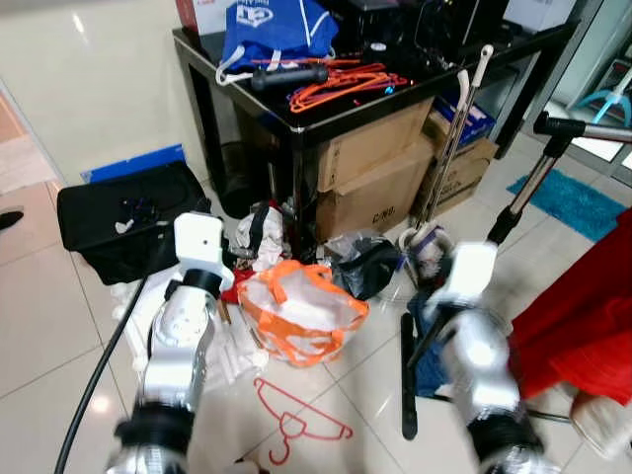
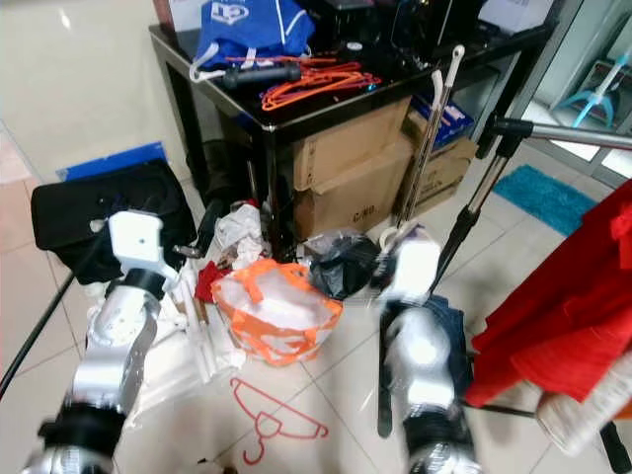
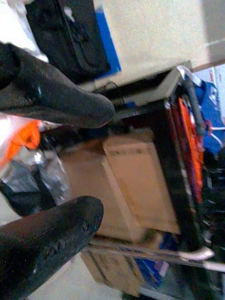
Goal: Hang hanger
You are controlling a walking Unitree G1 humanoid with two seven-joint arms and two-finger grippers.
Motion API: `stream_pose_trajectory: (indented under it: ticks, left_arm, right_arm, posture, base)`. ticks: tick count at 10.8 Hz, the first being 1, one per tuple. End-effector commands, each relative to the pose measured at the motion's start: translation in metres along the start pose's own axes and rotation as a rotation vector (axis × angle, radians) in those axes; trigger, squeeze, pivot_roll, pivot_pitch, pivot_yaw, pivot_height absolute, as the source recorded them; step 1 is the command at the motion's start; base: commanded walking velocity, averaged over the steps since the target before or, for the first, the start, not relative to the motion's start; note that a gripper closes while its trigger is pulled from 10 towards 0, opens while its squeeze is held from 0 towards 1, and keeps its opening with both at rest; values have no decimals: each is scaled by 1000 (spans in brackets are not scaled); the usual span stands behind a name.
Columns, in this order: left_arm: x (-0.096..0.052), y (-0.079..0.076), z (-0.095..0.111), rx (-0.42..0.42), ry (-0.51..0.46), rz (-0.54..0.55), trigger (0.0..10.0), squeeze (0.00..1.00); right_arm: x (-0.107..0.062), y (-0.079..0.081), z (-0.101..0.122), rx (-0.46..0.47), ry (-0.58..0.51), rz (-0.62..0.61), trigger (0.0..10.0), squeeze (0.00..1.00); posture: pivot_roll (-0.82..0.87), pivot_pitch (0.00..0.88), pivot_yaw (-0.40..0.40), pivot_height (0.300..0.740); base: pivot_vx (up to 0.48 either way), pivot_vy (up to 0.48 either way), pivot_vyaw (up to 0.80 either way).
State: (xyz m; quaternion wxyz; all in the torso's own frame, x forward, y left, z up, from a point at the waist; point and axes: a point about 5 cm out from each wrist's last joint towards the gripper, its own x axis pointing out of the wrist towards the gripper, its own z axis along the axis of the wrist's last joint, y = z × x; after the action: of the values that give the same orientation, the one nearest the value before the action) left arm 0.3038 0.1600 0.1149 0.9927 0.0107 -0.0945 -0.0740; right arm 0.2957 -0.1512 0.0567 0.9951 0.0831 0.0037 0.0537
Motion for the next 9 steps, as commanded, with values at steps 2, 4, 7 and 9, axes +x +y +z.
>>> stream_pose_trajectory:
  ticks: [2,4,7,9]
  left_arm:
    - [-7,0,-4,-19,31,43,10000,1000]
    - [-7,3,-7,-10,72,64,10000,1000]
    - [-16,7,-25,7,178,90,10000,1000]
    - [-18,9,-28,8,195,82,10000,1000]
  right_arm:
    - [3,-11,14,-10,-52,-86,10000,1000]
    - [9,-14,16,-79,-28,-112,10000,1000]
    - [13,-9,9,-80,21,-104,10000,1000]
    - [13,-8,5,-76,38,-100,10000,1000]
  posture:
    - [37,0,-28,740]
    - [36,0,-32,740]
    - [40,0,-26,740]
    - [42,0,-23,740]
  base:
    - [0,0,0]
    - [0,0,0]
    - [0,0,0]
    - [0,0,0]
